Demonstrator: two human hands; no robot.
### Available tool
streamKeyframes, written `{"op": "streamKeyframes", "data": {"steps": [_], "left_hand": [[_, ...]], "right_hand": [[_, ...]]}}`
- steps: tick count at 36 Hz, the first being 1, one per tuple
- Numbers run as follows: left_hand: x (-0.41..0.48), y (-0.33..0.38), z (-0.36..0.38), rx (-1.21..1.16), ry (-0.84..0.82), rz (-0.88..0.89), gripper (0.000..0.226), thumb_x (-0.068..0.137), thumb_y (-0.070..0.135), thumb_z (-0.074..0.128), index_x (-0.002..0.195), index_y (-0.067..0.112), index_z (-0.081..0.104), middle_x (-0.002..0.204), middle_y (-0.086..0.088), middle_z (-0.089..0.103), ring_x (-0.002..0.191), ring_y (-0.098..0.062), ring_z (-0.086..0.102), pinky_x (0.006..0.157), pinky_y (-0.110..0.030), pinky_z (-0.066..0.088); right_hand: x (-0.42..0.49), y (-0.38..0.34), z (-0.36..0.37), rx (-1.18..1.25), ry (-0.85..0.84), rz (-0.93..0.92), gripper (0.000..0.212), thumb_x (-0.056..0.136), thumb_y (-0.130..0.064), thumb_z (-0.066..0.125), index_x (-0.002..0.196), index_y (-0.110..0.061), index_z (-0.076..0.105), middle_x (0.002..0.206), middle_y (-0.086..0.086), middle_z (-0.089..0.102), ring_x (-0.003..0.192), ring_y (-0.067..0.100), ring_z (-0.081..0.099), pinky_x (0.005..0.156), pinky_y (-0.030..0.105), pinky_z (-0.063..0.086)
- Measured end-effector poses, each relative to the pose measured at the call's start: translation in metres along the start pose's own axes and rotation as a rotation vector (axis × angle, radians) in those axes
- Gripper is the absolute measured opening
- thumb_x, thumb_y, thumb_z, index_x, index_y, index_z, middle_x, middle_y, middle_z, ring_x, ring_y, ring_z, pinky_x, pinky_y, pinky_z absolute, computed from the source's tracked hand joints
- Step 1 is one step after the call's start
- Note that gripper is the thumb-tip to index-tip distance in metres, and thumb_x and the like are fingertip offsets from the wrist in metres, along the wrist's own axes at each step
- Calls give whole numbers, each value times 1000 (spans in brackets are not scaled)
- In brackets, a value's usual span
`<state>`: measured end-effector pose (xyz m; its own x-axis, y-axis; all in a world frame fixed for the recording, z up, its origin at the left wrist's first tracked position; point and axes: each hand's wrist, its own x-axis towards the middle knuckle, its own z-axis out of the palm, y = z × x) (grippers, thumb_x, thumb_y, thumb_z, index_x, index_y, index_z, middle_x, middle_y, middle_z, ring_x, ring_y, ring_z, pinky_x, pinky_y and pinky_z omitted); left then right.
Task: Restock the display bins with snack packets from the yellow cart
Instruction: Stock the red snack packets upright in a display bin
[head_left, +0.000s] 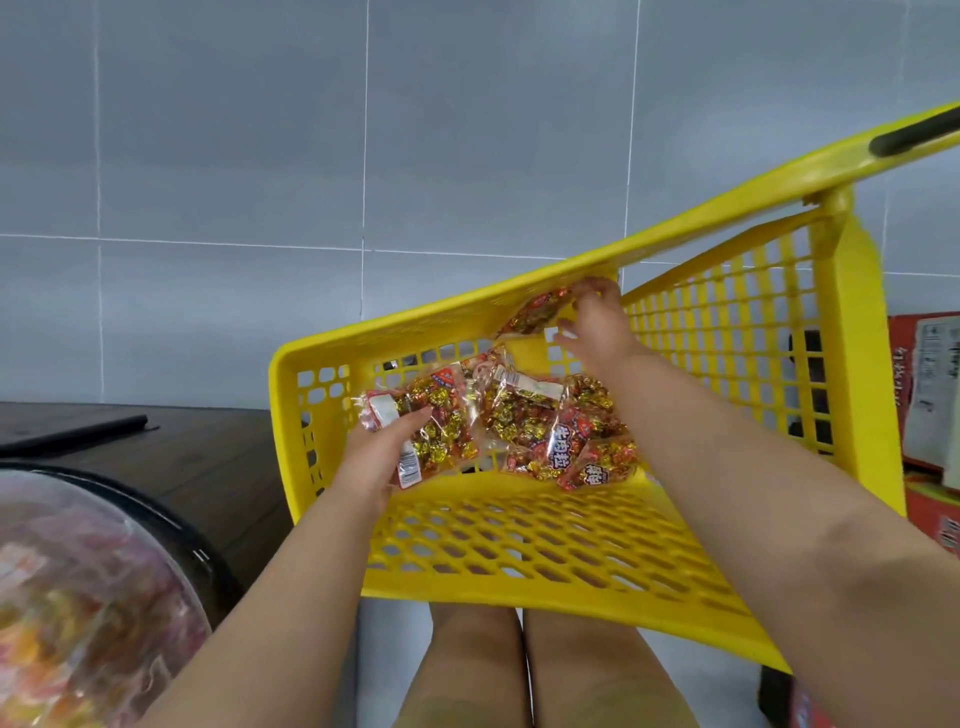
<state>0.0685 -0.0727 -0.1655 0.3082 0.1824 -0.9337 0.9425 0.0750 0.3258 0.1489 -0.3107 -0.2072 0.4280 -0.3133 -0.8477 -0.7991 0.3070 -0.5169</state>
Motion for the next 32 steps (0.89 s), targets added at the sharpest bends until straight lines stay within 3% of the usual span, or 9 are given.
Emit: {"op": "streamKeyframes", "data": {"steps": [5, 10, 12, 14, 16, 22, 27, 30, 32], "left_hand": [[2, -8, -13, 4, 8, -12, 28, 78, 23, 77, 102, 19, 64, 80, 0, 76, 67, -17, 73, 51, -26, 53], [5, -13, -22, 4, -2, -9, 28, 77, 25, 78, 102, 24, 65, 91, -2, 75, 81, -22, 73, 63, -32, 55], [7, -15, -23, 7, -4, -5, 30, 76, 25, 79, 102, 25, 65, 93, -2, 75, 84, -24, 72, 68, -35, 56], [8, -17, -24, 17, -13, -1, 32, 75, 26, 80, 104, 25, 65, 94, -2, 75, 86, -25, 72, 71, -37, 56], [10, -19, -24, 27, -11, 7, 32, 75, 26, 80, 103, 25, 65, 94, -1, 75, 86, -25, 72, 72, -37, 56], [8, -19, -25, 2, -4, -13, 37, 76, 29, 80, 107, 26, 62, 95, -1, 74, 85, -23, 72, 65, -34, 56], [-2, -14, -27, -59, -29, -8, 49, 78, 29, 78, 122, 21, 58, 108, -7, 71, 96, -30, 69, 71, -40, 56], [-11, -8, -23, -116, -83, -7, 53, 76, 32, 76, 124, 20, 57, 108, -6, 72, 95, -28, 70, 70, -37, 55], [-17, -3, -23, -210, -142, -5, 54, 67, 39, 76, 117, 25, 58, 101, -1, 75, 91, -23, 72, 72, -38, 57]], "right_hand": [[5, -3, 13, 72, -21, 128, 17, 97, -22, 43, 110, -28, 35, 114, 7, 50, 96, 35, 63, 81, 46, 54], [1, 7, 5, 208, -23, 163, 39, 90, 6, 44, 116, -21, 35, 79, 10, 51, 45, 21, 56, 52, 38, 57], [2, 15, 0, -12, 6, 163, 42, 92, 2, 42, 124, -25, 40, 82, 7, 50, 55, 21, 53, 54, 36, 57], [3, 23, -5, -179, -26, 179, 37, 93, -8, 44, 129, -17, 47, 96, 7, 52, 76, 24, 54, 78, 46, 55], [1, 30, -7, -230, -33, 217, 38, 93, -17, 54, 130, -9, 49, 109, 6, 54, 95, 26, 56, 90, 45, 50], [-12, 46, -14, -159, 61, 109, 52, 81, 0, 68, 123, -21, 45, 119, 14, 55, 91, 25, 58, 81, 49, 52], [-49, 41, -25, 40, -225, 165, 78, 76, 8, 69, 131, -34, 32, 109, 9, 57, 96, 32, 62, 87, 59, 47], [-76, 48, -21, -53, -464, 161, 68, 79, 5, 67, 130, -27, 37, 113, -1, 61, 89, 17, 67, 74, 44, 57], [-92, 54, -12, -272, -477, 61, 58, 81, -3, 69, 125, -26, 39, 113, -11, 58, 80, -3, 62, 67, 26, 54]]}}
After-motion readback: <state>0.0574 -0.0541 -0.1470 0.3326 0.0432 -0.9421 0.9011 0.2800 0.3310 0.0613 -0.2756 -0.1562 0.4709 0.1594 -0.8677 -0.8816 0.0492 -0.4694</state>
